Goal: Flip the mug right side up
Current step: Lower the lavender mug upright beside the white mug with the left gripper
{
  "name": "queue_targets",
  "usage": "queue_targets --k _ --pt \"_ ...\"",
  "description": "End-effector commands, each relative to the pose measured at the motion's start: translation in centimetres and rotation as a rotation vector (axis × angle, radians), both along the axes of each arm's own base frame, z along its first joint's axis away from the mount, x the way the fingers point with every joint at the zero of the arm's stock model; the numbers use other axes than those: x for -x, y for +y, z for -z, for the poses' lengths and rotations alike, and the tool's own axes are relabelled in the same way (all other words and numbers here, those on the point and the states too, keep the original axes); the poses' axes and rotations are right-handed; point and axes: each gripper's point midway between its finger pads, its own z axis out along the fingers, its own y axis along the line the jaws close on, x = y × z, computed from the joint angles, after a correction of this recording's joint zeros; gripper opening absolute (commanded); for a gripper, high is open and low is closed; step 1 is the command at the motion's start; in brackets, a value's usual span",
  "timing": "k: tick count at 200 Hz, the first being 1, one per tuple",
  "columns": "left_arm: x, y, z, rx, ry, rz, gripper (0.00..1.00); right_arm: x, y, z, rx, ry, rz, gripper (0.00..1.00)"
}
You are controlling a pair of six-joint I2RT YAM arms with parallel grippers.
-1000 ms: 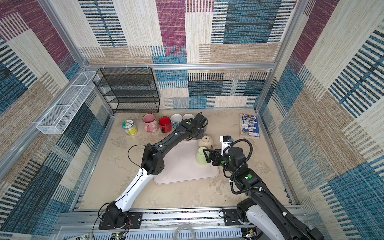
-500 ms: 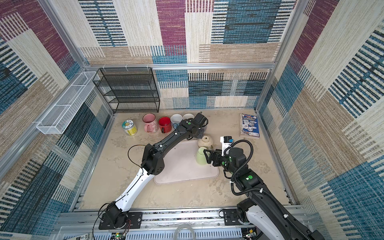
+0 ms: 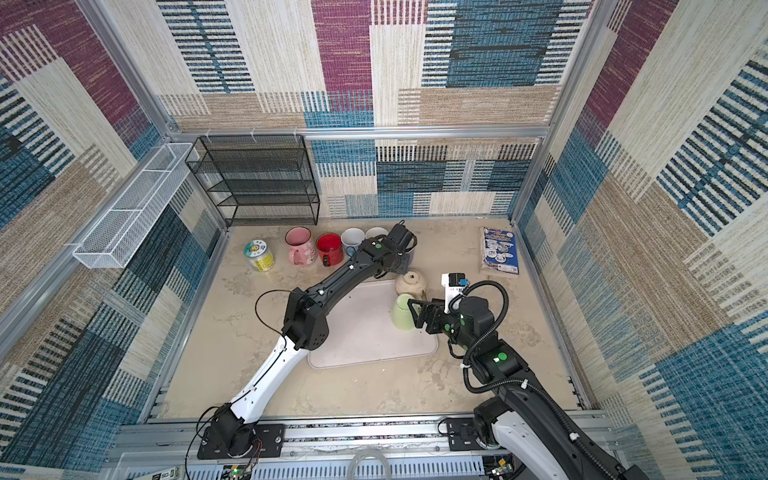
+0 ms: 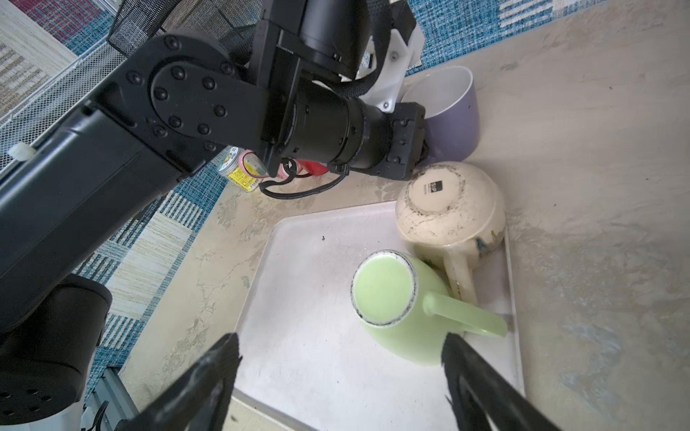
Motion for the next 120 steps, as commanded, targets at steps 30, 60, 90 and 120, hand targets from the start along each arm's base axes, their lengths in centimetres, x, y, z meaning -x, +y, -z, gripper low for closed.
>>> queue_targets --k 30,60,90,120 --pt "-1.2 -0.6 -1.6 0.062 -0.058 -0.044 0.21 0.2 -0.1 -0.4 -0.004 -0.008 -0.001 0.87" --pt "-1.7 -0.7 -0.8 0.072 -0.065 -0.052 0.22 0.4 -0.3 -0.6 0.000 -0.012 0.004 0.87" --pt "-2.0 -1.2 -0.7 0.088 -0.079 -0.045 0.22 0.6 -0.4 -0.7 0.004 -0.011 0.005 0.87" --pt "-2.4 -1.3 -0.6 0.089 -0.092 -0.042 0.24 0.7 -0.5 -0.7 0.008 -0.013 0.008 0.88"
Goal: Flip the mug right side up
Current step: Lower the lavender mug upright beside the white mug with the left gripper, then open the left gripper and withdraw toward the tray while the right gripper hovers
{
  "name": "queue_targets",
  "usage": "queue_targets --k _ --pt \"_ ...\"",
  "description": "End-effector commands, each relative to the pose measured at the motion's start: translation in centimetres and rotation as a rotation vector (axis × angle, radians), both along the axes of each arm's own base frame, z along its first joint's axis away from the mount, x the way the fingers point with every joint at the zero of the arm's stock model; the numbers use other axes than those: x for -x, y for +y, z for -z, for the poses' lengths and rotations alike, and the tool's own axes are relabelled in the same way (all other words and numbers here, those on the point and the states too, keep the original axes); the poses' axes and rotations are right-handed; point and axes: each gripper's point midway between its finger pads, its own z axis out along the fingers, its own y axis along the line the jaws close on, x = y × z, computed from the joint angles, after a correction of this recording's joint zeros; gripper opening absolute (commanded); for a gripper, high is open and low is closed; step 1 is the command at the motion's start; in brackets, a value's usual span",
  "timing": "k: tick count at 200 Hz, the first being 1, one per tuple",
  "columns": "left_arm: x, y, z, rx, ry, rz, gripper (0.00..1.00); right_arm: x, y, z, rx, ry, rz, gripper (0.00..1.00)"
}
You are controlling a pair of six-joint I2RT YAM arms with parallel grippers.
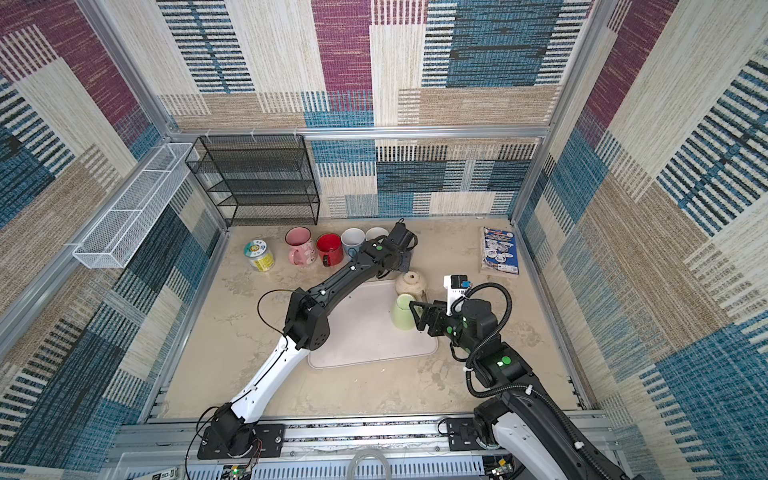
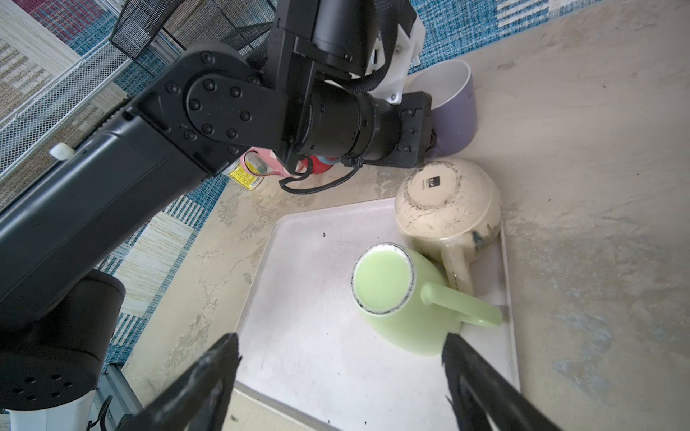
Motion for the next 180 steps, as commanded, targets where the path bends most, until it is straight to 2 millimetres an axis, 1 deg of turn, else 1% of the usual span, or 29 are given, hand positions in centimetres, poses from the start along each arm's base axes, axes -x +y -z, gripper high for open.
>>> queue_targets --k 1,17,27,31,36,43,54,101,141,155,180 --pt "-0.9 -0.2 -0.8 0.020 -0.044 -0.013 0.24 -0.1 -0.2 -0.4 0.007 -0.015 0.008 0.88" --pt "-0.9 -0.2 -0.8 0.022 -0.041 -0.004 0.25 -0.1 -0.2 -0.5 0.008 -0.017 0.009 0.88" --pt "-0.9 -0.4 -1.3 0.030 -0.043 0.005 0.26 -0.1 -0.2 -0.6 0.008 -0.021 0.009 0.88" --pt "-0.8 -0.4 -1.4 0.032 -0.042 0.009 0.32 -0.2 -0.2 -0.6 0.009 -0.023 0.010 0.88" --pt "-0.7 -0.5 -1.6 0.037 -0.042 0.015 0.37 -0.2 -0.2 -0.7 0.012 -0.023 0.007 0.88" --pt "-0.6 -0.5 -2.2 0.042 -0.045 0.017 0.40 -0.2 -0.2 -0.9 0.016 -0.030 0.007 0.88" --pt "-0.3 -0.6 -3.0 0.048 -0.049 0.022 0.41 -0.3 -0.2 -1.2 0.023 -0.040 0.004 0.89" --pt "1.1 -1.6 -8.3 0.099 -0.098 0.072 0.43 -0.2 -0.2 -3.8 0.055 -0.122 -0.019 0.91" --pt "2.8 -1.5 -13.0 0.128 -0.142 0.094 0.44 0.2 0.3 -6.1 0.091 -0.200 -0.076 0.89" --pt "3.5 -0.9 -14.8 0.144 -0.154 0.097 0.45 -0.1 0.4 -6.0 0.130 -0.199 -0.087 0.89" --pt "5.3 0.8 -16.9 0.156 -0.164 0.092 0.47 -1.4 0.4 -4.6 0.190 -0.153 -0.070 0.89"
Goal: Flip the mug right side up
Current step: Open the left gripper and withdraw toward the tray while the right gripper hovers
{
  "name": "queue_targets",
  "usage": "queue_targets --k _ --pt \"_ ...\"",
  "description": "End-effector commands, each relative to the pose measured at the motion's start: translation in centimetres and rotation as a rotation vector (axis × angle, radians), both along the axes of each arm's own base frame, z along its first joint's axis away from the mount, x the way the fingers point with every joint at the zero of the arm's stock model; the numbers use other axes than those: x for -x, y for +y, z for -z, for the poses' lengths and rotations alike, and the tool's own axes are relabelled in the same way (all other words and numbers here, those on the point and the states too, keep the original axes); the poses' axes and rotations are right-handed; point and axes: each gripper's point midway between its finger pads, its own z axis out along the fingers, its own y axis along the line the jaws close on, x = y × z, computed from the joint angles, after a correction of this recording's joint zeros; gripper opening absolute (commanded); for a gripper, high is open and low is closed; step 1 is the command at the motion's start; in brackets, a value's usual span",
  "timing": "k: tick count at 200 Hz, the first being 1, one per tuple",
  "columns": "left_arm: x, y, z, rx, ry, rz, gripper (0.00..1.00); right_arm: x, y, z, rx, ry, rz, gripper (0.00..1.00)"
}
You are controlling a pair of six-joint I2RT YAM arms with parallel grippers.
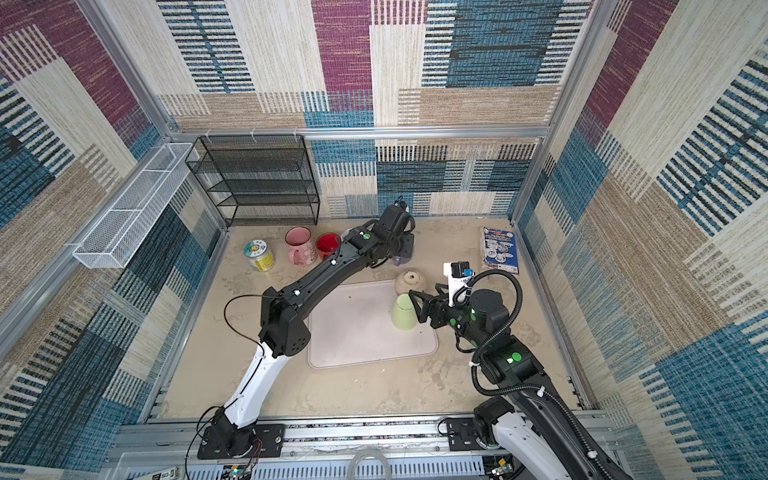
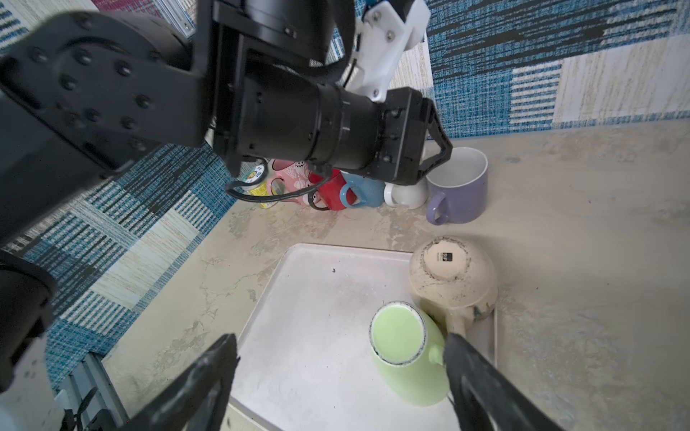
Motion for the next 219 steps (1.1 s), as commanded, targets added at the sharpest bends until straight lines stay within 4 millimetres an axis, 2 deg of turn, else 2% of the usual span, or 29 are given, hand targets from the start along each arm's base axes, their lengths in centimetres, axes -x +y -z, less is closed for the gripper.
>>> queue_targets --k 1,32,56,86,117,149,178,219 --pt "1.0 1.1 -2.6 0.021 -0.043 0.014 0.47 -0.8 -0.1 1.3 0.075 0.020 0.009 0.89" --pt "4.2 4.0 -4.6 0.071 -0.076 0.025 0.49 -2.5 -0.3 2.7 0.074 0.020 0.064 0.90" --pt "6.8 6.7 -4.5 0.087 -0.058 0.012 0.49 -3.9 -0.1 4.2 0.095 0.038 0.083 0.91" --pt "10.0 10.3 -2.3 0.100 0.003 -0.026 0.49 -5.9 0.8 6.3 0.108 0.092 0.088 0.93" --pt "13.5 13.0 0.3 0.128 0.067 -0.048 0.49 -7.8 1.3 8.1 0.109 0.139 0.095 0.95" --pt "16.4 16.0 2.1 0.109 0.103 -0.078 0.49 -9.4 1.3 9.6 0.100 0.185 0.099 0.95" --pt "18.5 18.2 3.5 0.085 0.134 -0.096 0.49 -9.5 2.1 11.3 0.095 0.234 0.067 0.95" --pt "20.2 20.2 5.1 0.051 0.163 -0.121 0.49 -8.1 2.6 12.7 0.068 0.279 0.018 0.92"
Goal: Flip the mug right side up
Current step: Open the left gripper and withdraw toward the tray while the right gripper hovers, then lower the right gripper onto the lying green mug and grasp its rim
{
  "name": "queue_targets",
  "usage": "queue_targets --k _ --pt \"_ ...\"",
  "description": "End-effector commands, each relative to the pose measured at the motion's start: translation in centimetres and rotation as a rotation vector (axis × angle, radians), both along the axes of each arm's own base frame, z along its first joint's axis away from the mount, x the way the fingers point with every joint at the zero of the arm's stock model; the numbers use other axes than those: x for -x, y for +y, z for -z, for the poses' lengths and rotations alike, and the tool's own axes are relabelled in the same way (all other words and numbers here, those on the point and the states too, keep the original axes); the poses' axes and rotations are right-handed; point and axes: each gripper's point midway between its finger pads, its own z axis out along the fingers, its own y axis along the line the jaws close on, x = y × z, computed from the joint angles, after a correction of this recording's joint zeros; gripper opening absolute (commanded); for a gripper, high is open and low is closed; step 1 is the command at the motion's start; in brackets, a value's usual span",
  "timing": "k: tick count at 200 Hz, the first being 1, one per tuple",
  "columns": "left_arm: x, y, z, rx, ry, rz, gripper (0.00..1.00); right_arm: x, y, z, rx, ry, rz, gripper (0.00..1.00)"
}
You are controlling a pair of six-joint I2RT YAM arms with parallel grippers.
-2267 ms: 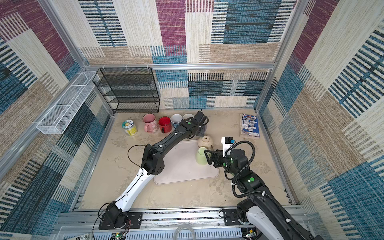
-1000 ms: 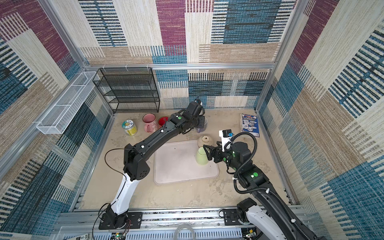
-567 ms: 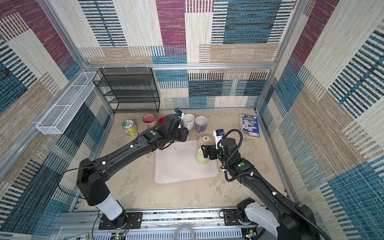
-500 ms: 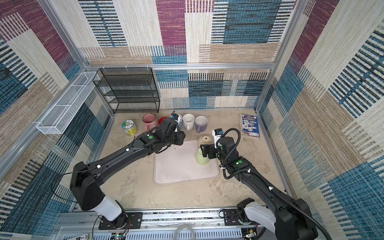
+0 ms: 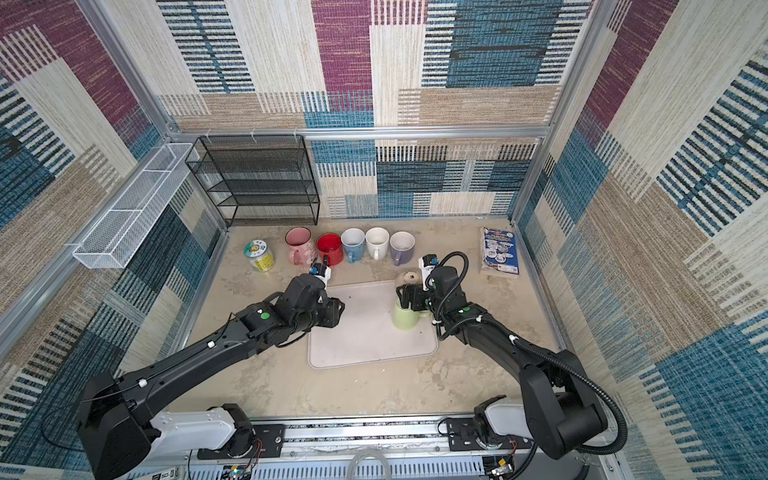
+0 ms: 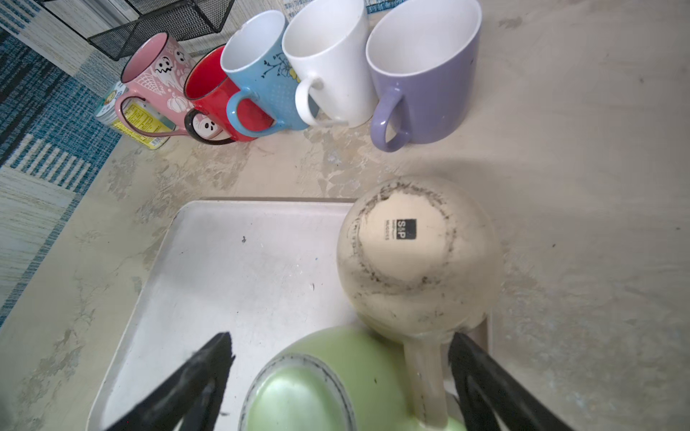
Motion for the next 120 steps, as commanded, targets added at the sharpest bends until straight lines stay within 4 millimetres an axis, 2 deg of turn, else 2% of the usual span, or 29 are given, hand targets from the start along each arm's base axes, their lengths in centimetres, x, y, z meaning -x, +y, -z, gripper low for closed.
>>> queue_targets --k 1,38,67,120 --pt "0.8 1.1 0.7 -0.013 0.022 -0.030 0.49 0.4 0.8 -0.5 -0.053 -0.013 -0.032 0.92" --pt "1.0 1.6 1.2 -0.029 0.025 -0.036 0.48 2.3 1.4 0.0 -0.111 0.035 -0.075 0.91" --pt "1.0 2.1 1.7 -0.059 0.032 -0.042 0.48 3.5 1.8 -0.7 -0.153 0.033 -0.097 0.90" --pt "1.2 2.4 2.3 -0.083 0.039 -0.042 0.48 5.0 2.8 -0.6 -0.186 0.067 -0.147 0.89"
